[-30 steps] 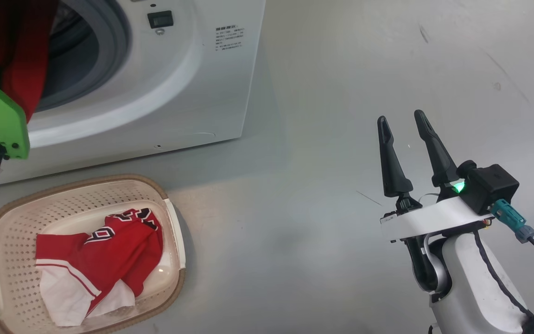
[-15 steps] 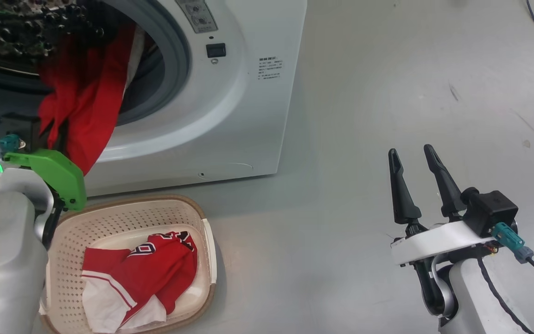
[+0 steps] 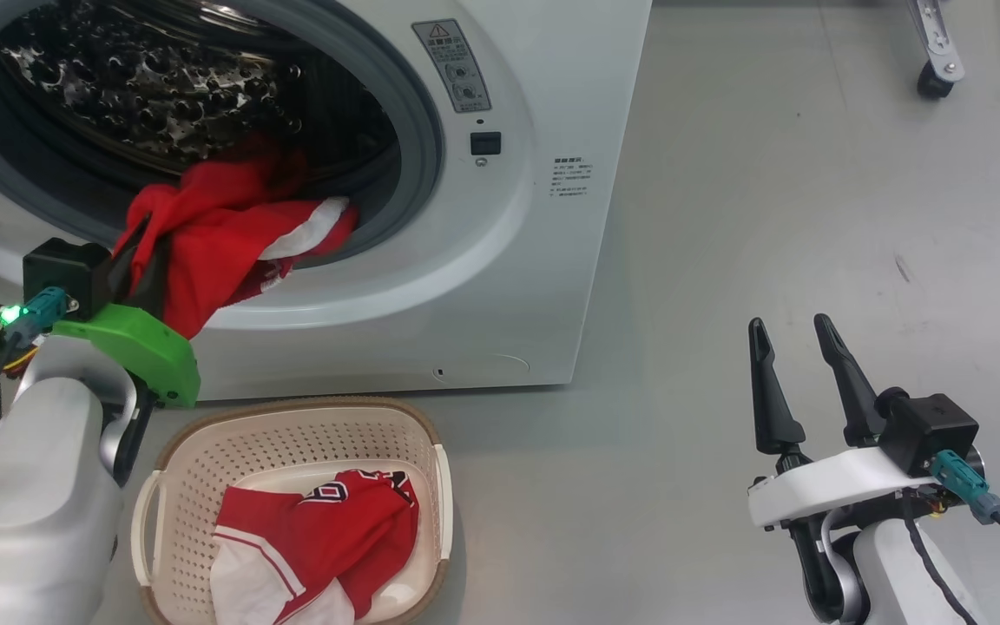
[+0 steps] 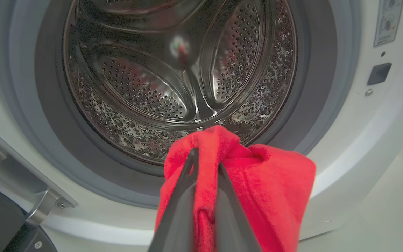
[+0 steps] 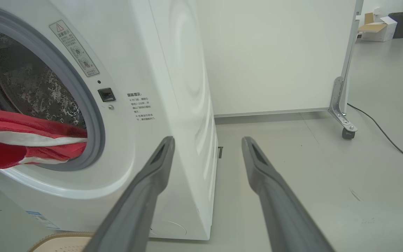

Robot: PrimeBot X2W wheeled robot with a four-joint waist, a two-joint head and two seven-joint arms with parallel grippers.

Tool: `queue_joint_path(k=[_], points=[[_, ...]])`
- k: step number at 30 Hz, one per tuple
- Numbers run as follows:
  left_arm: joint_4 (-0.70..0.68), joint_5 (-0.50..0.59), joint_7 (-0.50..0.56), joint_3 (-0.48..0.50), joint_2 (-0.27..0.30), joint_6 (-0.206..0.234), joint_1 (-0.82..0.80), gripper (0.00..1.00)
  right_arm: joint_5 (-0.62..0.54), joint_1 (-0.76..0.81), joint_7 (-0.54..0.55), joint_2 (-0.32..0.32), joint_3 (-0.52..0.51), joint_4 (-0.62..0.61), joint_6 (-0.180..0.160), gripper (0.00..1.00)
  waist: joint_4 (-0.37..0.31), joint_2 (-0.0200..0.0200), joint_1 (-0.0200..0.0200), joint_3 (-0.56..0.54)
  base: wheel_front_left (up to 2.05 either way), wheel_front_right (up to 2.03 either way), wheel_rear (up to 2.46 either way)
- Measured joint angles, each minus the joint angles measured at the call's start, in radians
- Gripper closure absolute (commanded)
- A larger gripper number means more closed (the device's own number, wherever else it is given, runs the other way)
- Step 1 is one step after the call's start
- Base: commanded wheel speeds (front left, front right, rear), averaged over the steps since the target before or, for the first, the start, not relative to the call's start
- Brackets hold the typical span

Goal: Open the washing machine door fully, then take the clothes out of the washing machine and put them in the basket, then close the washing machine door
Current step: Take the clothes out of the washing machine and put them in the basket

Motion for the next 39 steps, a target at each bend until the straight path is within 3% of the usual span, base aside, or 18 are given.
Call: queue_joint_path(k=[9, 21, 39], points=[[-0.153, -0.047, -0.02, 0.067, -0.01, 0.0, 0.009, 1.0, -0.002, 0.02, 0.0, 0.001, -0.004, -0.004, 0.005, 0.0, 0.044, 0.0, 0.0, -0.038, 0.0, 0.0, 0.0], [-0.428, -0.047, -0.021, 0.144, -0.006, 0.013, 0.011, 1.0, -0.007, 0.032, 0.0, 0.001, -0.002, -0.01, 0.011, 0.0, 0.055, 0.0, 0.0, -0.047, 0.0, 0.0, 0.0], [-0.46, -0.047, 0.003, 0.08, -0.023, 0.029, 0.236, 1.0, -0.01, 0.037, 0.0, 0.002, -0.005, -0.025, 0.018, 0.0, 0.048, 0.0, 0.0, -0.026, 0.0, 0.0, 0.0]])
